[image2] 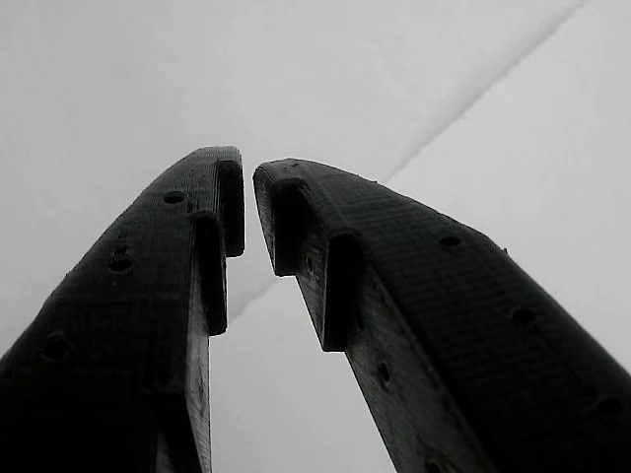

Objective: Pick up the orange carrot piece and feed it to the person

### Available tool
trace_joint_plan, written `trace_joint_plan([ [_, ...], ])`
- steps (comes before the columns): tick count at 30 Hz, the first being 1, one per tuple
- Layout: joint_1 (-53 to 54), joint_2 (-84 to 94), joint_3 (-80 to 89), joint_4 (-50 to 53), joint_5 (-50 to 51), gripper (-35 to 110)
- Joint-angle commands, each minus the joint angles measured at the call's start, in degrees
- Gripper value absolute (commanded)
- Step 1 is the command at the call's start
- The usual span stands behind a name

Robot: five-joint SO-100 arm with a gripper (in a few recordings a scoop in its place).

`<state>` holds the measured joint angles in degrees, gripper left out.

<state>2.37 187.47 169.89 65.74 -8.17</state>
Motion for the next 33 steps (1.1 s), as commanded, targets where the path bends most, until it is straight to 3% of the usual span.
trace_joint_plan([
  [1, 0.18, 1.41, -1.23, 0.62, -0.79, -2],
  [33, 0.09, 1.41, -1.23, 0.62, -1.41, -3],
])
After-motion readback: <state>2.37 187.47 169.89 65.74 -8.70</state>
